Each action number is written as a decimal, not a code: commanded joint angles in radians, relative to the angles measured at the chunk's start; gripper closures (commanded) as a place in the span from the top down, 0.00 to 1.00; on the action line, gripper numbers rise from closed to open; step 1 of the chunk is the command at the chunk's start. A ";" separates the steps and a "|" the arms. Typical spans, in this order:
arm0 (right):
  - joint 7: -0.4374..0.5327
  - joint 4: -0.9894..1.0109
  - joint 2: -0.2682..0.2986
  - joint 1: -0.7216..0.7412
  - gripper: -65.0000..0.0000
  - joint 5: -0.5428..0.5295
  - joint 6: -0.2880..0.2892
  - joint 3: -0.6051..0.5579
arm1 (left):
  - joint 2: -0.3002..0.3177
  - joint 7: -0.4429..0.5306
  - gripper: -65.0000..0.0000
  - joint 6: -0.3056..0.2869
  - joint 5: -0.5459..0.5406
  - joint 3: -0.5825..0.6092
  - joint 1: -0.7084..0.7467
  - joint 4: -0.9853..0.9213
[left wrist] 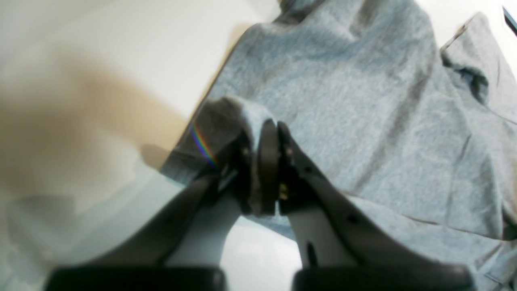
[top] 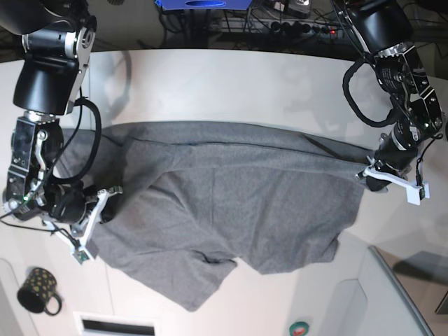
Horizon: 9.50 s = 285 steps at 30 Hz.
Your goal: Layout the t-shirt on the table in an organized manner, then fold the t-shirt properly
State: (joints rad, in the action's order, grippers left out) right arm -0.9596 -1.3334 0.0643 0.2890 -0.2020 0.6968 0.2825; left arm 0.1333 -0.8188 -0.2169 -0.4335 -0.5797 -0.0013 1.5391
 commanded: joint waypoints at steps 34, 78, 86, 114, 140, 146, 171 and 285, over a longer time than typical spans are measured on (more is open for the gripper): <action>0.245 0.312 0.025 0.181 0.00 -0.006 0.001 -0.090 | 0.018 0.169 0.00 0.083 -0.003 0.007 -0.204 -0.309; 0.186 -0.378 -0.019 -0.428 0.66 -0.204 0.001 0.203 | 0.010 0.444 0.50 0.080 -0.017 -0.102 0.045 -0.395; 0.186 -0.377 -0.017 -0.429 0.66 -0.202 0.001 0.203 | 0.019 0.442 0.64 0.080 -0.155 -0.101 0.030 -0.404; 0.186 -0.377 -0.002 -0.429 0.66 -0.202 0.001 0.252 | 0.065 0.448 0.55 0.080 -0.161 0.005 -0.041 -0.559; 0.186 -0.375 -0.002 -0.429 0.66 -0.202 0.001 0.254 | 0.067 0.448 0.47 0.080 -0.155 0.019 -0.116 -0.659; 0.186 -0.377 -0.010 -0.431 0.66 -0.204 0.001 0.272 | 0.067 0.448 0.14 0.080 -0.155 0.014 -0.113 -0.659; 0.143 0.197 0.257 -0.150 0.66 -0.196 0.001 0.113 | 0.093 0.441 0.00 0.080 -0.155 0.020 -0.019 -0.521; 0.178 0.136 0.159 -0.103 0.51 0.039 -0.148 0.252 | 0.173 0.439 0.00 0.080 -0.155 0.022 -0.001 -0.521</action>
State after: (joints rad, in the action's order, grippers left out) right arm -0.7940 -1.1851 0.1978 0.1669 -0.1524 0.5484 0.5377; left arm 0.2840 -0.4068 -0.1341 -0.5808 -0.5526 0.0071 1.0016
